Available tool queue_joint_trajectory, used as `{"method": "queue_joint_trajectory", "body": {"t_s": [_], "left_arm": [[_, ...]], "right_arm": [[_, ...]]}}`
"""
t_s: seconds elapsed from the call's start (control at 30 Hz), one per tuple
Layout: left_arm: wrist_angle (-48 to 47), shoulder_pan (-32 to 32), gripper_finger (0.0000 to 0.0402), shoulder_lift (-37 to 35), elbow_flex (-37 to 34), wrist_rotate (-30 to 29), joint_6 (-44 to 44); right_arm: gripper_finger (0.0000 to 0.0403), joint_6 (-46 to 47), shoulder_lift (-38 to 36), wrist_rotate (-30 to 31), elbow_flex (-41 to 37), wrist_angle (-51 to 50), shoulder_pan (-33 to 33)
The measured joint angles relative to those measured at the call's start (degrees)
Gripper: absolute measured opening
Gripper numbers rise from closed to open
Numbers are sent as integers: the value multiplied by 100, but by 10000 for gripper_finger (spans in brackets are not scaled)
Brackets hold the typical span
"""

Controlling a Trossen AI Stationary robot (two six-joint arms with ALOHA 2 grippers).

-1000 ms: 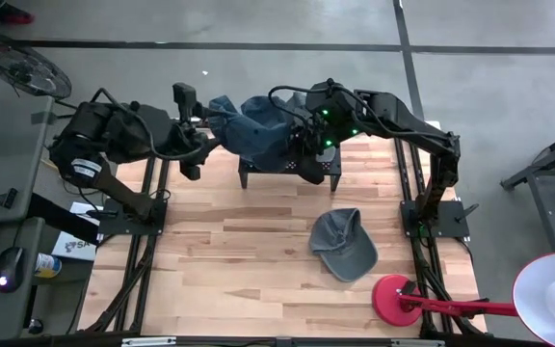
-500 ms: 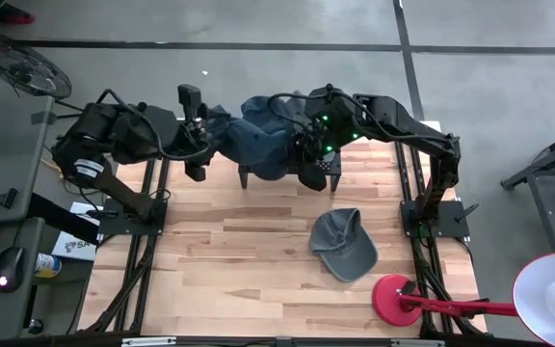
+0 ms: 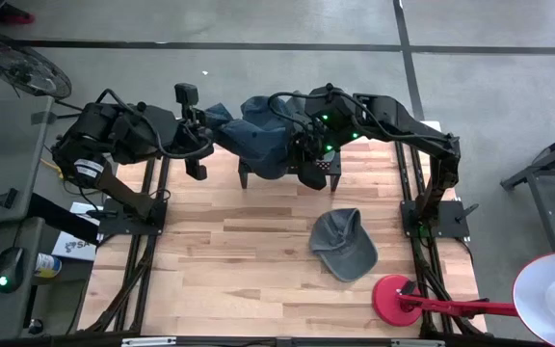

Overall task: Pick & Place hat
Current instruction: Stack the blue cap on the blue cap on the shelf

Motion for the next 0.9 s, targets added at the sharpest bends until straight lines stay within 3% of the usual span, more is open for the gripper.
{"method": "queue_joint_trajectory", "body": {"t_s": [0.13, 0.33, 0.63, 0.9], "left_arm": [[0, 0, 22, 0, 0, 1, -64], [-32, 0, 22, 0, 0, -2, -257], [-133, 0, 22, 0, 0, -155, -447], [-154, 33, 22, 0, 0, -497, -353]], "right_arm": [[5, 9, 0, 4, 0, 0, 0], [11, 105, 0, 258, 0, 0, 0], [98, 206, 0, 660, 2, 6, 0], [120, 538, -95, 1476, 2, -426, 0]]}}
